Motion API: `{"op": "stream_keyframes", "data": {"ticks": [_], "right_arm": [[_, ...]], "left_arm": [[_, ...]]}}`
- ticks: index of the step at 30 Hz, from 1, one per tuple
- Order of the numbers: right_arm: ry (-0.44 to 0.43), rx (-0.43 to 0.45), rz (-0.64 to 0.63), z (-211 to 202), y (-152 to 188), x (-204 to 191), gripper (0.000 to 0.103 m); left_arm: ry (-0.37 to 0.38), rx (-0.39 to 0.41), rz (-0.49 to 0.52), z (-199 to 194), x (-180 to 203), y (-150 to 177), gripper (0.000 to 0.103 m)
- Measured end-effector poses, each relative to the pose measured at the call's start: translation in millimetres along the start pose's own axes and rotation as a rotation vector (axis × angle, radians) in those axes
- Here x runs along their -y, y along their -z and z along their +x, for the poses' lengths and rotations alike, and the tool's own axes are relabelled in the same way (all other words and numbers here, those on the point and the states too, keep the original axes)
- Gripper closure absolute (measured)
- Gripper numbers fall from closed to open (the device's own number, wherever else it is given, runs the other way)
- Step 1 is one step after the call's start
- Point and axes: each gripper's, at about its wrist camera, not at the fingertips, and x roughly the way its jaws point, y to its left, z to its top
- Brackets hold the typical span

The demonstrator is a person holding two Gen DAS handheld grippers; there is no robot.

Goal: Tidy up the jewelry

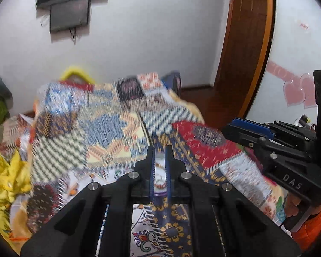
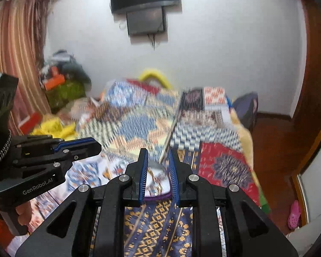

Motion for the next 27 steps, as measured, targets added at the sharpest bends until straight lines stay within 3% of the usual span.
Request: {"op": "stream_keyframes", "data": {"ticks": [3,6,12,15,17,20,24,27], "right_arm": [[0.015,0.089,0.006,-34,-11,-7,0.085],[0.013,0.195,0.009,-75,-18,-16,0.085],[0.049,0.39,-0.016,-149,-19,-41,0.084],[0.094,0.452,-0.015,-168,-14,-51,0.059],[0.121,0.481,0.0,-175,-10,-54,0.036],[0.174,0.518,0.007,-180,-6,-58,0.019],[0.242,0.544,-0.003,-179,-2,-66,0.002],[0.275,0.549,-0.014,-182,1,-70,0.0]], "left_arm": [[-0.02,0.108,0.026,-43,11,-9,0.093],[-0.04,0.216,0.05,-83,23,-12,0.084],[-0.06,0.415,0.053,-156,41,-5,0.052],[-0.095,0.485,0.043,-183,47,2,0.035],[-0.123,0.514,0.042,-194,51,7,0.024],[-0.148,0.529,0.03,-203,53,13,0.015],[-0.136,0.513,-0.002,-204,50,18,0.014],[-0.141,0.506,-0.01,-207,51,22,0.014]]}}
